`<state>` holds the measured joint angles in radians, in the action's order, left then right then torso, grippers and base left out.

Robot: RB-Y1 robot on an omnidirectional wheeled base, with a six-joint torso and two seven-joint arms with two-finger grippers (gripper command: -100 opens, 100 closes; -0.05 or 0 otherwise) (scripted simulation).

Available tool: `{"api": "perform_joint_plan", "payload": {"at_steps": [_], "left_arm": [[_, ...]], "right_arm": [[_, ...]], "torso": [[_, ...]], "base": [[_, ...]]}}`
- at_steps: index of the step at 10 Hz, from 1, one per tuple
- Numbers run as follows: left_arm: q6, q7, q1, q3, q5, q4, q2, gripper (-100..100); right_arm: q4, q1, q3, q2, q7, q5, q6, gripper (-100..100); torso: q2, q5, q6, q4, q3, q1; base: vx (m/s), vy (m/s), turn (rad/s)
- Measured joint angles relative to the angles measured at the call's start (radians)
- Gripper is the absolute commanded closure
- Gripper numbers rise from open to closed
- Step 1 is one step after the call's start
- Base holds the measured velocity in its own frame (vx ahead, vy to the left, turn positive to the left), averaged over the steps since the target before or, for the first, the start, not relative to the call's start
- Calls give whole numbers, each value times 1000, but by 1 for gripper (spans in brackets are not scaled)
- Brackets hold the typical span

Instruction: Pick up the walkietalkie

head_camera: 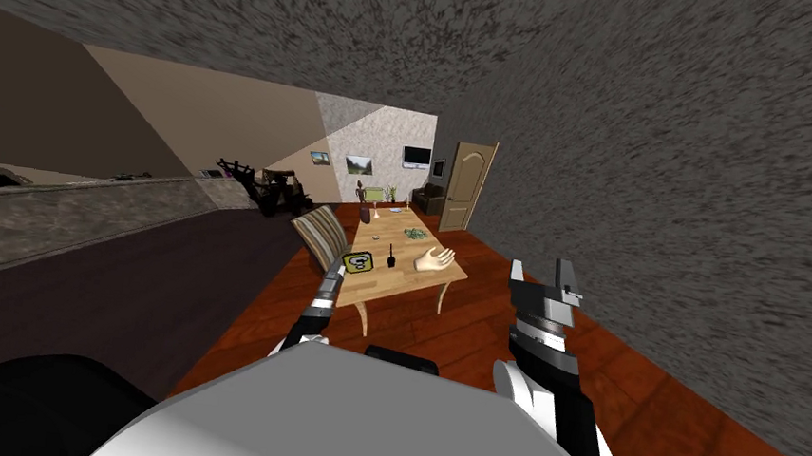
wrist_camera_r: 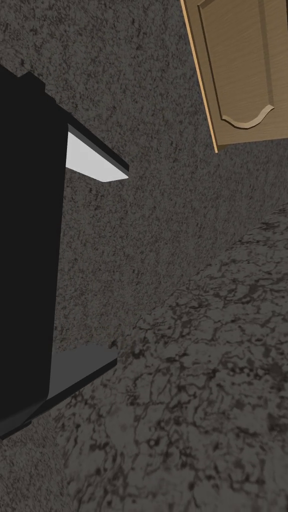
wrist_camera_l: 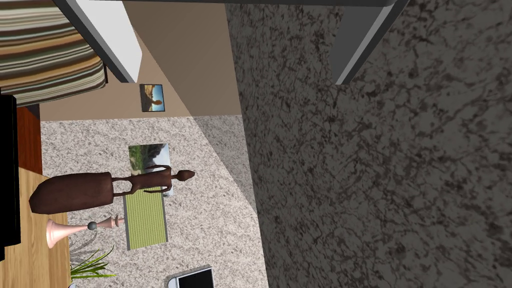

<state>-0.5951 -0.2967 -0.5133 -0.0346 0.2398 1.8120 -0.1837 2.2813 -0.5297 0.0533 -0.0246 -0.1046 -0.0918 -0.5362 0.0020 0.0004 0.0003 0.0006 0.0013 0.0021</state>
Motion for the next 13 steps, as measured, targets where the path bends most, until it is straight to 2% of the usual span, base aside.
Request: {"api": "perform_joint_plan", "payload": {"at_steps": [3,5,10,13], "left_arm": [[-23,-56,14,2,44,-79,-11,-100],[-39,-95,7,3,77,-114,-23,-100],[-93,-193,48,9,162,-266,-50,-100],[-110,-248,61,14,205,-331,-67,-100]], "right_arm": [[0,0,0,0,0,0,0,0],[0,0,0,0,0,0,0,0],[0,0,0,0,0,0,0,0],[0,0,0,0,0,0,0,0]], "torso": [[0,0,-1,0,0,0],[0,0,-1,0,0,0],[-1,0,0,0,-1,1],[-2,0,-1,0,-1,1]], "base": [[-31,7,-185],[-27,10,-154],[-19,11,-164],[-11,10,-119]]}}
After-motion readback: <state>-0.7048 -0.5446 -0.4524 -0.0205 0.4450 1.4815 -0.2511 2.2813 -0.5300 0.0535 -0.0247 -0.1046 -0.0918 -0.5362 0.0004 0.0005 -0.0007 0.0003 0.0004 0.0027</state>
